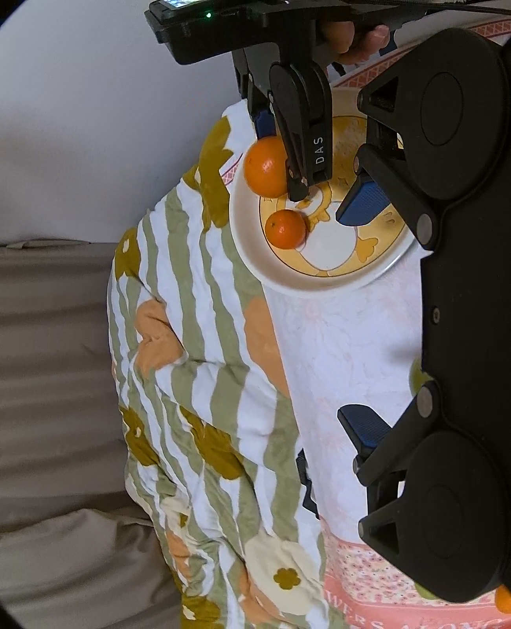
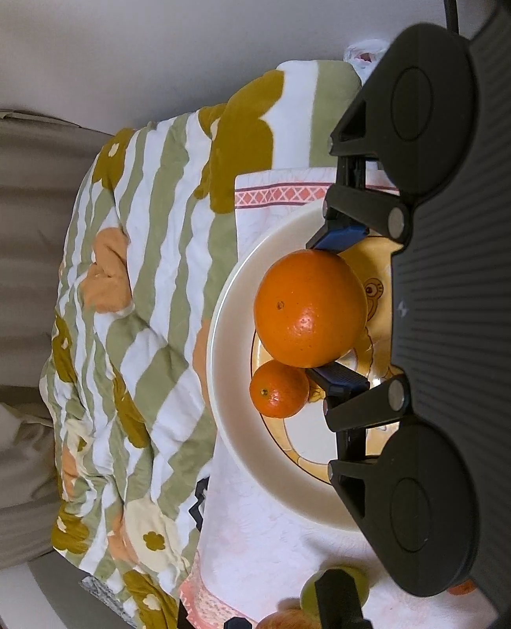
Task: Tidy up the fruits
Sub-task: 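Lower the large orange into the white bowl and open the right tool, then withdraw both tools from the bowl back toward the remaining fruits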
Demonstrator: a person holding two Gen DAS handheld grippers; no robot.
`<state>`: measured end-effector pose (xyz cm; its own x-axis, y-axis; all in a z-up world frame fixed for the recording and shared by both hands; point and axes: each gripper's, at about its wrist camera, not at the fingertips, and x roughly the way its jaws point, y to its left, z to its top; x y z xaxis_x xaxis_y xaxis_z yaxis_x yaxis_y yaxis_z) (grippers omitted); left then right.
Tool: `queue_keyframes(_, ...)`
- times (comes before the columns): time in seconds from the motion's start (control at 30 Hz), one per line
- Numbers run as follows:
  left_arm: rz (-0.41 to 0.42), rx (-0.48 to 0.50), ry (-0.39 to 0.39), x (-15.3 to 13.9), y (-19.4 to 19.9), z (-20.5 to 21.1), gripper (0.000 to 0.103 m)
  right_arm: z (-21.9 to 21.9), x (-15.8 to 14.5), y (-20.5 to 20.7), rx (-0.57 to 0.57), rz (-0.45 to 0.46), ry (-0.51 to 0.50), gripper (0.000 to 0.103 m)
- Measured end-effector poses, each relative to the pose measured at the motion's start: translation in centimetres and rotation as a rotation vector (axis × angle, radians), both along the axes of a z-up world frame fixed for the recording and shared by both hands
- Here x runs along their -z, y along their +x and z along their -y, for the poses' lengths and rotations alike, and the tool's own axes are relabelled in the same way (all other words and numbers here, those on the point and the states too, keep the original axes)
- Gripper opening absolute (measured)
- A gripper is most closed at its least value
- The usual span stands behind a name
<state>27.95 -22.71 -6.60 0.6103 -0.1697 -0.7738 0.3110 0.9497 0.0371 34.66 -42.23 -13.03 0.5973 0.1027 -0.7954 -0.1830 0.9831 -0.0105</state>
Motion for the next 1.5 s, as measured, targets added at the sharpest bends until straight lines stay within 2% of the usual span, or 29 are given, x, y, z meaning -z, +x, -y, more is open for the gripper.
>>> queue_keyframes(0.03,0.001,-0.003,0.002,0.0,-0.1,0.0,0.099,0.0,-0.2,-0.2,-0.006,0.020,-0.005,0.081)
queue_keyframes(0.1,0.003,-0.007,0.005,-0.2,-0.4,0.0,0.099,-0.3,-0.9,-0.5,-0.009,0.051,-0.018,0.103)
queue_keyframes(0.17,0.006,-0.011,0.006,-0.3,-0.7,0.0,0.099,-0.3,-1.4,-1.0,-0.003,0.077,-0.024,0.103)
queue_keyframes(0.37,0.027,-0.022,0.001,-1.1,-1.9,-0.1,0.099,0.1,-2.2,-2.0,0.024,0.062,-0.009,0.103)
queue_keyframes(0.57,0.060,-0.034,-0.009,-2.5,-3.5,-0.2,0.099,0.6,-4.3,-4.2,0.049,0.086,0.013,0.103)
queue_keyframes(0.97,0.179,-0.099,-0.041,-6.6,-10.1,-1.5,0.099,0.7,-9.6,-11.1,0.061,0.139,0.030,0.103)
queue_keyframes(1.27,0.216,-0.177,-0.030,-8.1,-15.3,-4.3,0.099,-1.2,-12.6,-16.6,0.015,0.195,0.039,0.103)
queue_keyframes(1.5,0.251,-0.236,-0.007,-8.6,-18.5,-9.0,0.099,-4.2,-13.4,-19.7,0.013,0.179,0.069,0.103)
